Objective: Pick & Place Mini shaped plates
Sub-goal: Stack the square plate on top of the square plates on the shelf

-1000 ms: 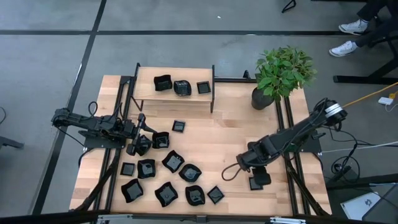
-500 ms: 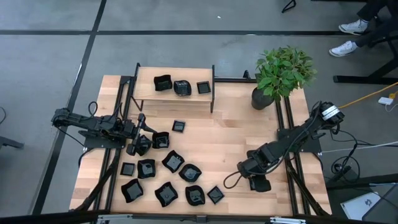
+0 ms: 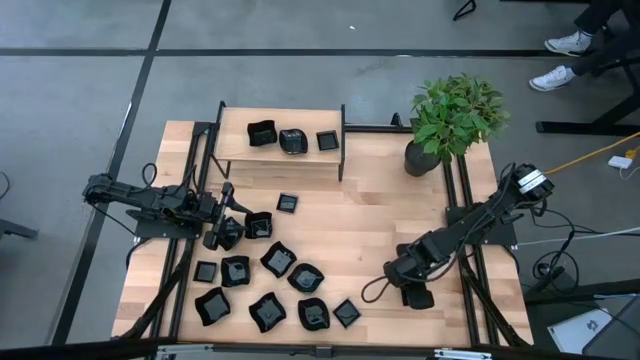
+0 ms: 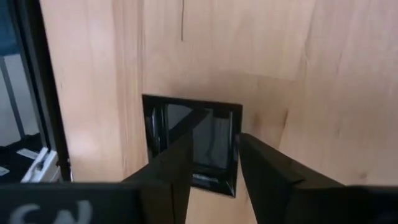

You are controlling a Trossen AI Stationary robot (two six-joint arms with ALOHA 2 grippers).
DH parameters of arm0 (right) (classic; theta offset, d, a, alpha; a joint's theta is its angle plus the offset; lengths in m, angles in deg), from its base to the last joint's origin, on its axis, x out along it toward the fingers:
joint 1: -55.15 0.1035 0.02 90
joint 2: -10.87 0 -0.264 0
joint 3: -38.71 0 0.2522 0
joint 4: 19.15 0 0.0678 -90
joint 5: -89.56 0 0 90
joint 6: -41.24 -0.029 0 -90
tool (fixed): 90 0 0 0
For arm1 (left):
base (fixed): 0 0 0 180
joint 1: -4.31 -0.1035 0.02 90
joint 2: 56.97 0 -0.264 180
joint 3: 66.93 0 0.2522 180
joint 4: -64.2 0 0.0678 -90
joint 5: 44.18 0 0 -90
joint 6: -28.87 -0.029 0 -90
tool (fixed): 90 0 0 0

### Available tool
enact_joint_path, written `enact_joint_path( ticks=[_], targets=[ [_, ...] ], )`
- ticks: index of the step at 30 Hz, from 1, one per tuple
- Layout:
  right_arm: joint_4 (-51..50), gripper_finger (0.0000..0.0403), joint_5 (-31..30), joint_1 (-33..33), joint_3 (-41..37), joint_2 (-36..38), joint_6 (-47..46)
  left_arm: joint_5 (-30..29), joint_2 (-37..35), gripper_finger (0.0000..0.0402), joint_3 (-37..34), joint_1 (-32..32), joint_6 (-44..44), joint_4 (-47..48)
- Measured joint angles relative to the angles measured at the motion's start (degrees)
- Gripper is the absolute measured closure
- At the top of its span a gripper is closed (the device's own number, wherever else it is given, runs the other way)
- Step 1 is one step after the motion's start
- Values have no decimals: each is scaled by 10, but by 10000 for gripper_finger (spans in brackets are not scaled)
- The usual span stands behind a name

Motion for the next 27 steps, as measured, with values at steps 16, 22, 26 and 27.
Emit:
enact_joint_path(
  ticks=[16, 22, 26, 27],
  targets=[
    [27, 315, 0, 0, -26, -1, -27, 0, 0, 194, 0, 0, 0, 0],
    [27, 340, 0, 0, -26, -4, -31, 0, 0, 194, 0, 0, 0, 0],
    [27, 361, 0, 0, -26, -13, -41, 0, 0, 194, 0, 0, 0, 0],
    [28, 366, 0, 0, -26, -15, -44, 0, 0, 194, 0, 0, 0, 0]
  ],
)
